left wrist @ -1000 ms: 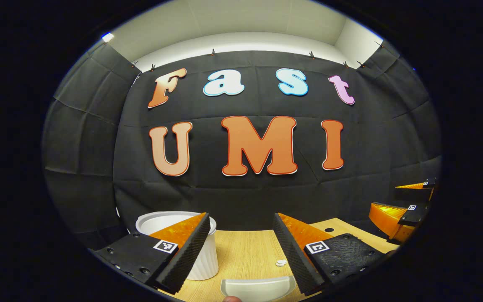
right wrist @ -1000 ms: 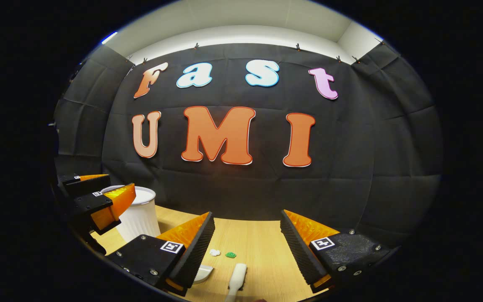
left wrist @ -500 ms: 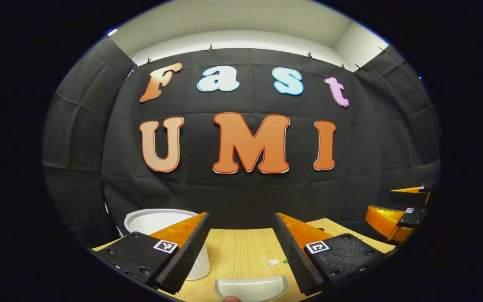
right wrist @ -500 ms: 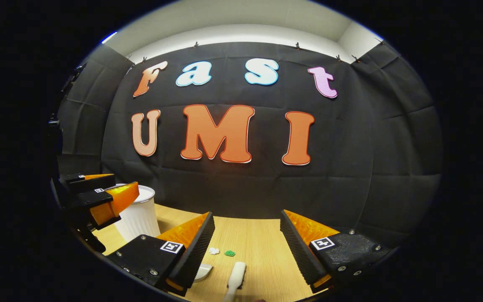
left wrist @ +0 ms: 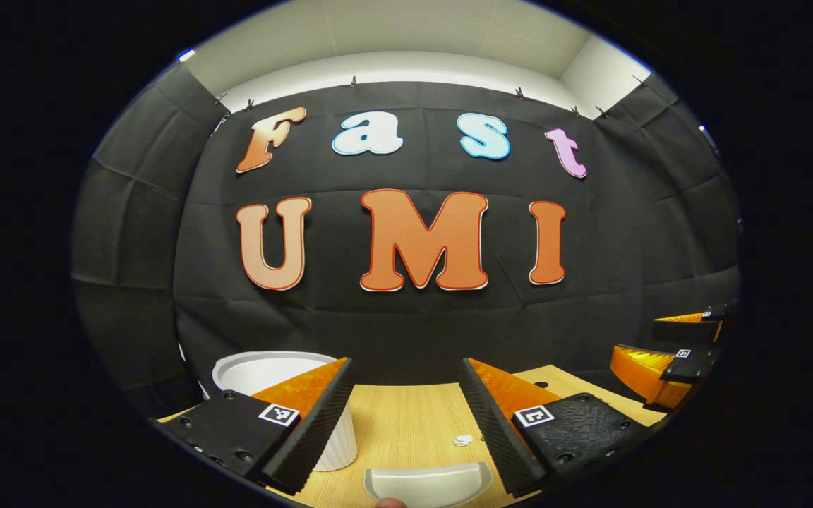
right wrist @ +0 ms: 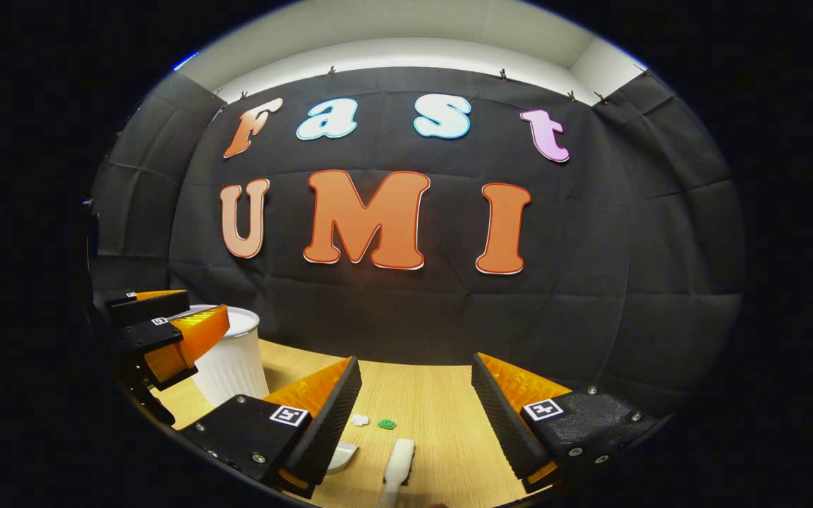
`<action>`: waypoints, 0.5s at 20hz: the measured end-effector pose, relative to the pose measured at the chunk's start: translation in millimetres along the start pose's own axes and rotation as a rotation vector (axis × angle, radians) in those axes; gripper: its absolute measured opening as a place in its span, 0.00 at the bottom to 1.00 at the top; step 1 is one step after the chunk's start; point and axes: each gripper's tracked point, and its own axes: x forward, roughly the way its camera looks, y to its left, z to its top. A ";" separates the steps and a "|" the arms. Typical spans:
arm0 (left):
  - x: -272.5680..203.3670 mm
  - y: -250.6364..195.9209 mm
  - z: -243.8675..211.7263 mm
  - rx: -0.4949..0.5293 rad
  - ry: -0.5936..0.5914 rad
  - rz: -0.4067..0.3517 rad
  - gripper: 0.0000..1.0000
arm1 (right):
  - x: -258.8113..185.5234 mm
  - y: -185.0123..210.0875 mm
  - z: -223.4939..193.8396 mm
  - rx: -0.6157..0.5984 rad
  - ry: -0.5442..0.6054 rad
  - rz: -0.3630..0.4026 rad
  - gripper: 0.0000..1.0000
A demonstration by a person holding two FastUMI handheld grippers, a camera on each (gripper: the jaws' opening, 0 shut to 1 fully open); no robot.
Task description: Pick up the small broom and dustpan from the desktop, sweep the trash into the dustpan with the broom, and then empty the trash into the garbage bin.
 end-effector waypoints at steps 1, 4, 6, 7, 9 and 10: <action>-0.8 -2.0 -4.3 -0.003 0.014 -0.003 0.95 | 0.1 -1.6 -2.1 -0.005 0.009 0.001 0.95; -2.9 -7.1 -12.2 0.004 0.049 0.006 0.95 | -0.6 -5.1 -18.0 -0.004 0.061 0.012 0.95; -7.0 -12.8 -23.0 -0.003 0.089 0.010 0.95 | 1.2 -4.8 -37.2 0.010 0.130 0.029 0.95; -8.0 -16.6 -30.5 -0.014 0.118 0.013 0.95 | 1.8 -3.3 -48.2 0.023 0.170 0.046 0.95; -10.7 -21.9 -51.0 -0.032 0.191 0.018 0.95 | 1.9 1.9 -72.4 0.045 0.254 0.086 0.95; -11.7 -23.7 -63.6 -0.039 0.232 0.025 0.95 | 1.4 4.7 -84.6 0.048 0.291 0.103 0.95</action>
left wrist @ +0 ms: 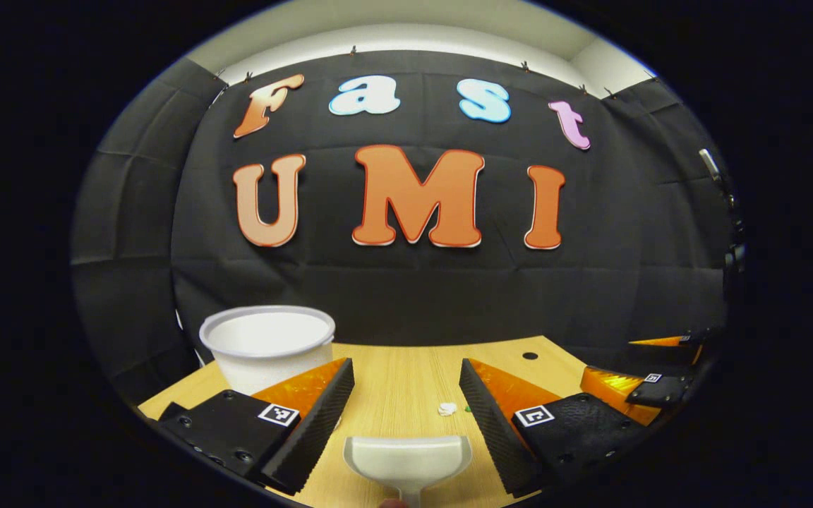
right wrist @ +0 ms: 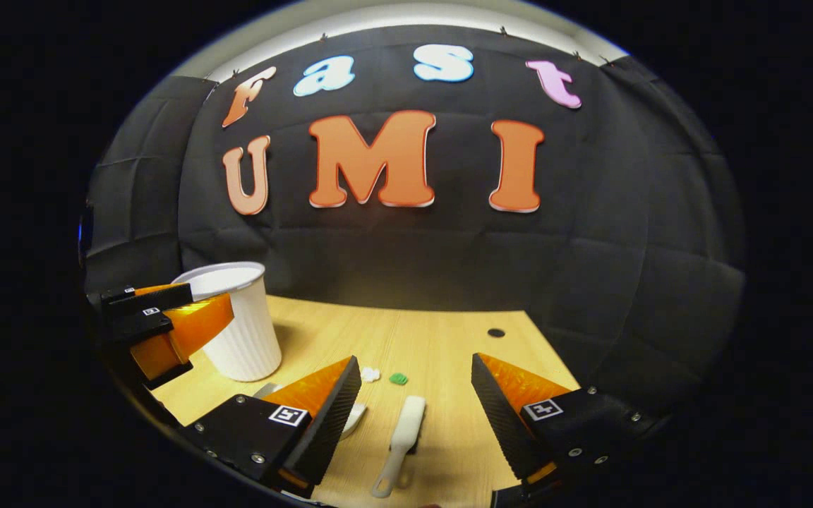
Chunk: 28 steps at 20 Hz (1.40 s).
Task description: Pick up the small broom and dustpan from the desktop, sweep the trash into the dustpan with the broom, and then empty the trash into the garbage bin.
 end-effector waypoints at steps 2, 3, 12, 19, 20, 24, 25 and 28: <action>0.7 -3.0 -28.6 -0.017 0.094 0.009 0.95 | 8.7 0.5 -30.3 -0.015 0.087 0.026 0.95; 0.0 -4.7 -47.0 -0.023 0.150 0.013 0.95 | 13.3 -0.5 -46.4 -0.015 0.129 0.032 0.95; -0.3 -15.7 -213.2 -0.119 0.849 -0.049 0.99 | 38.5 0.8 -172.4 0.011 0.587 0.015 0.96; 5.1 -23.1 -220.8 -0.112 1.166 -0.057 0.98 | 61.0 10.7 -202.3 -0.030 0.769 -0.025 0.96; 6.8 -26.0 -217.4 -0.118 1.201 -0.057 0.98 | 64.3 11.0 -208.2 -0.033 0.793 -0.030 0.96; 18.4 -26.3 -221.4 -0.055 1.275 -0.074 0.94 | 77.0 6.4 -217.9 -0.026 0.848 -0.050 0.96; 15.0 -24.2 -220.9 -0.034 1.300 -0.063 0.87 | 79.5 7.1 -218.6 -0.023 0.859 -0.048 0.96; 16.2 -22.4 -226.3 -0.014 1.335 -0.051 0.61 | 79.9 8.5 -226.5 -0.027 0.901 -0.045 0.68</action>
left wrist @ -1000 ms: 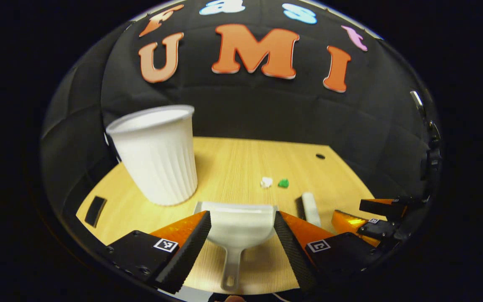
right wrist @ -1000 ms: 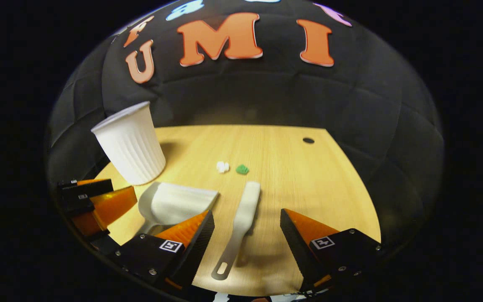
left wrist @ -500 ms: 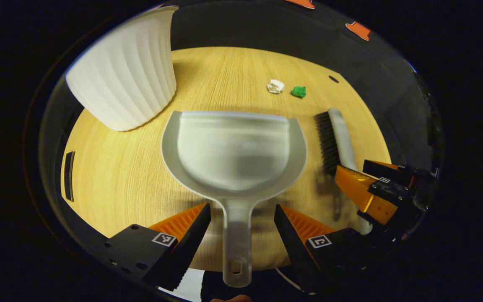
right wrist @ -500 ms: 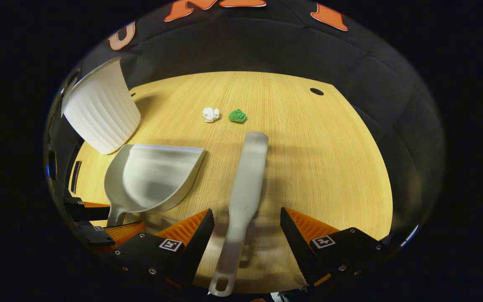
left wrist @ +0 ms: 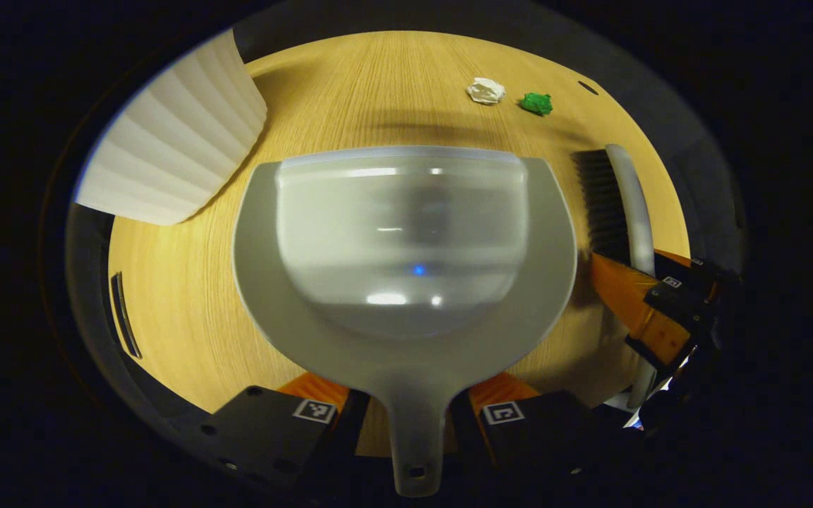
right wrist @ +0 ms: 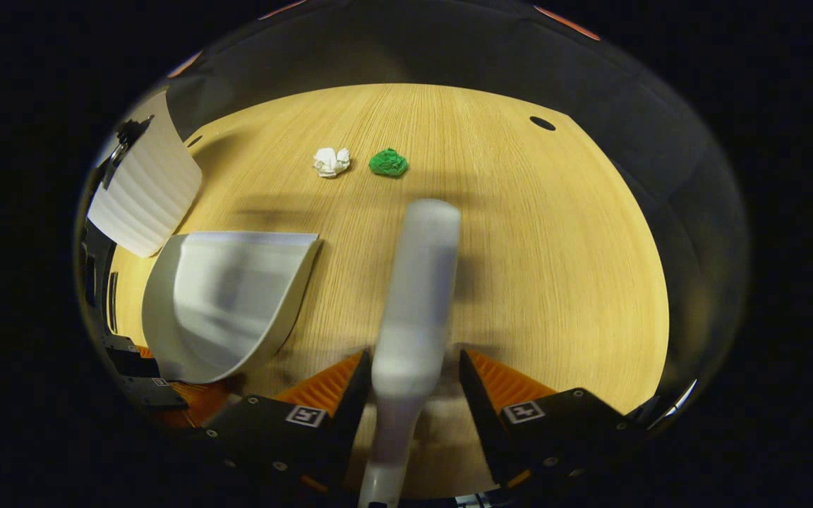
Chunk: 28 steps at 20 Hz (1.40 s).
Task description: Pick up the small broom and dustpan from the desktop, sweep the trash into the dustpan with the broom, and then empty the trash into the garbage bin.
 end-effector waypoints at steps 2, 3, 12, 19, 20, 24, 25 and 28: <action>-0.8 2.0 -0.8 0.007 0.008 -0.001 0.39 | -0.4 3.5 0.7 0.000 0.006 0.015 0.54; -3.2 2.0 -0.6 0.017 0.009 -0.005 0.36 | 1.6 5.3 1.1 -0.002 0.013 0.030 0.42; -38.1 31.8 24.7 0.360 -0.067 -0.073 0.31 | 7.8 -30.3 61.3 -0.024 -0.017 0.112 0.29; -43.5 54.1 57.5 0.652 0.044 -0.063 0.31 | 29.2 -52.0 152.0 -0.188 -0.036 0.111 0.29; -44.4 52.4 60.4 0.669 0.050 -0.063 0.32 | 29.2 -49.8 159.3 -0.210 -0.029 0.123 0.29; -38.3 49.7 68.5 0.704 0.069 -0.076 0.31 | 50.7 -36.3 163.5 -0.332 0.020 0.155 0.29; -36.5 47.0 72.7 0.720 0.060 -0.079 0.32 | 49.8 -27.2 161.9 -0.371 0.031 0.196 0.29; -29.4 41.3 82.7 0.792 0.066 -0.078 0.32 | 50.9 -3.4 157.2 -0.544 0.015 0.266 0.28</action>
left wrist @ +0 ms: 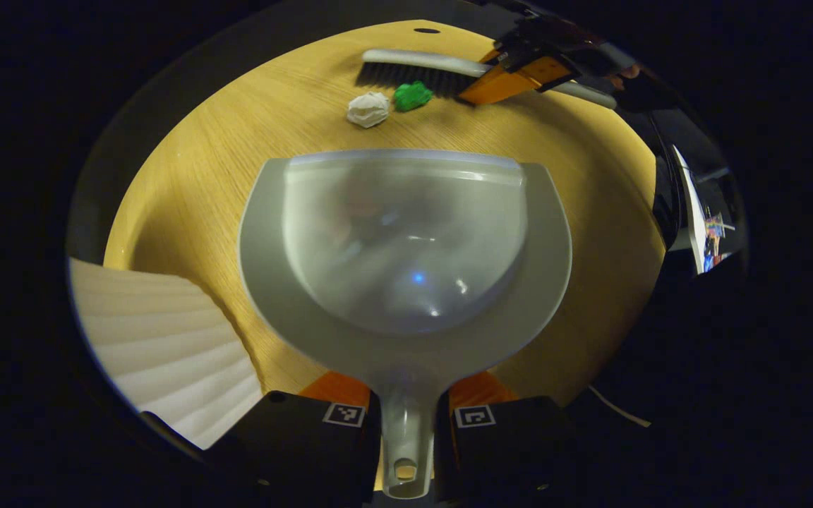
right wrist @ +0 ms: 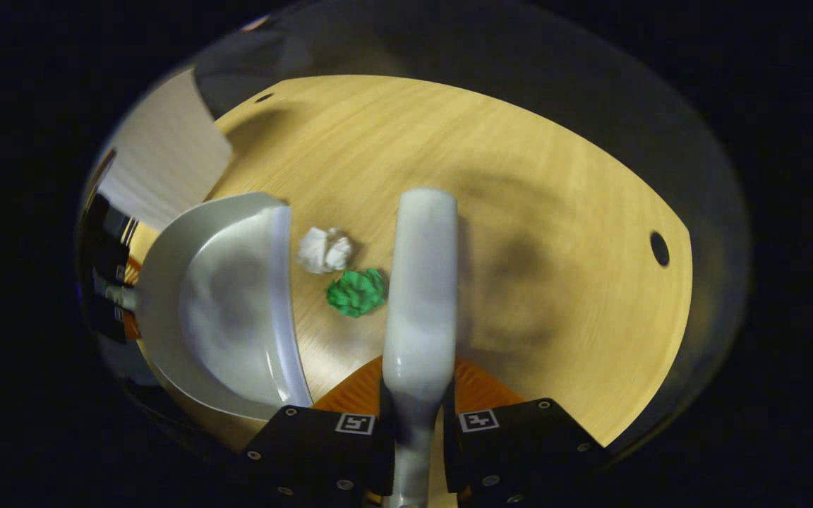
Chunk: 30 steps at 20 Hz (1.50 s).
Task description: Pick up the small broom and dustpan from the desktop, sweep the trash into the dustpan with the broom, and then empty the trash into the garbage bin.
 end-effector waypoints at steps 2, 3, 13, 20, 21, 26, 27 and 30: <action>-2.5 1.6 5.9 0.033 0.001 0.004 0.32 | -4.3 31.0 0.6 -0.024 0.012 0.134 0.29; -1.1 3.3 8.0 0.041 -0.004 0.001 0.32 | -7.0 43.7 1.2 -0.051 0.018 0.181 0.29; 2.7 -7.8 4.0 -0.175 -0.049 -0.002 0.31 | -16.4 44.0 34.0 0.061 -0.044 0.247 0.29; 14.5 -43.6 11.0 -0.532 -0.121 0.009 0.32 | -21.0 6.0 1.7 0.363 -0.070 0.032 0.29; 16.1 -46.0 15.2 -0.570 -0.123 0.015 0.31 | -20.5 3.2 -10.6 0.402 -0.057 0.000 0.29; 21.0 -62.0 31.7 -0.678 -0.131 0.026 0.32 | -18.0 17.6 -65.1 0.575 0.008 -0.075 0.29; 15.2 -63.1 35.9 -0.668 -0.146 0.024 0.31 | -18.6 18.9 -71.6 0.564 0.022 -0.092 0.29; -10.8 -58.0 34.6 -0.582 -0.205 0.073 0.31 | -12.7 16.9 -80.9 0.547 0.001 -0.090 0.31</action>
